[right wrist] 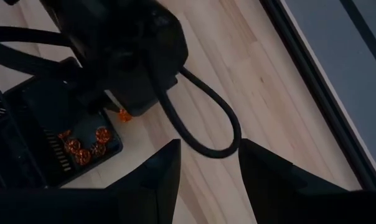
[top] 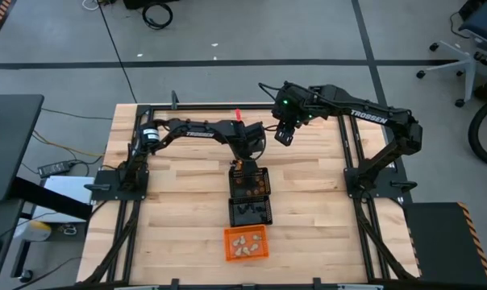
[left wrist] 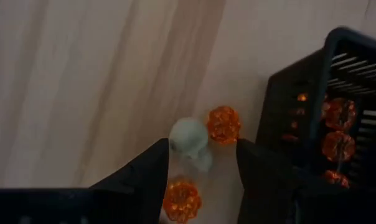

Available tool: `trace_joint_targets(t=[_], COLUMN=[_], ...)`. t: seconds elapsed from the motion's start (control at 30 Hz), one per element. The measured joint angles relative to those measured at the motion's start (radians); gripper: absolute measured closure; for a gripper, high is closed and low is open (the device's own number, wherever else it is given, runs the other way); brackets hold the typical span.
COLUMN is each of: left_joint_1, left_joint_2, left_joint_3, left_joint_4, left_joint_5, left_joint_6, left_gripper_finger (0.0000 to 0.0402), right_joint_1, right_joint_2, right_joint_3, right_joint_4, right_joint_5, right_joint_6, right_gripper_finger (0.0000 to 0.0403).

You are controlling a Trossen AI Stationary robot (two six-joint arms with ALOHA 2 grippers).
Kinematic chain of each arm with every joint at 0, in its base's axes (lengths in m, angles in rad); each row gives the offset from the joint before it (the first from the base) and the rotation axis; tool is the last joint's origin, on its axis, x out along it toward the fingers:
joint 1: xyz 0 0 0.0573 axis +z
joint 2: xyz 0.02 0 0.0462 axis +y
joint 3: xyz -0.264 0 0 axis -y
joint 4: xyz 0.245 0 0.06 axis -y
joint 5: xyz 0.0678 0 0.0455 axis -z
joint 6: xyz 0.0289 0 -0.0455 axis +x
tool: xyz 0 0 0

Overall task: Sort Halloween decoration
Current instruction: Put the white skull toy into the orange bin

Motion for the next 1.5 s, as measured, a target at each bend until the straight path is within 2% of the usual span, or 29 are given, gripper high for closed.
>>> trace_joint_targets(t=[0.23,0.73,1.5], left_joint_1=[-0.018,-0.035,-0.035], left_joint_2=[0.013,0.013,0.013], left_joint_3=[0.0,0.0,0.0], left_joint_4=[0.014,0.012,0.011], left_joint_5=[-0.007,-0.151,-0.166], left_joint_6=[0.034,0.117,0.149], left_gripper_finger=[0.0207,0.0212,0.0366], right_joint_1=[0.005,0.005,0.005], right_joint_2=[0.0,0.0,0.0], right_joint_3=[0.0,0.0,0.0], right_joint_4=[-0.004,-0.002,0.0], right_joint_5=[0.0,0.001,0.004], right_joint_6=[0.0,0.0,0.0], right_gripper_finger=[0.0237,0.0237,0.0237])
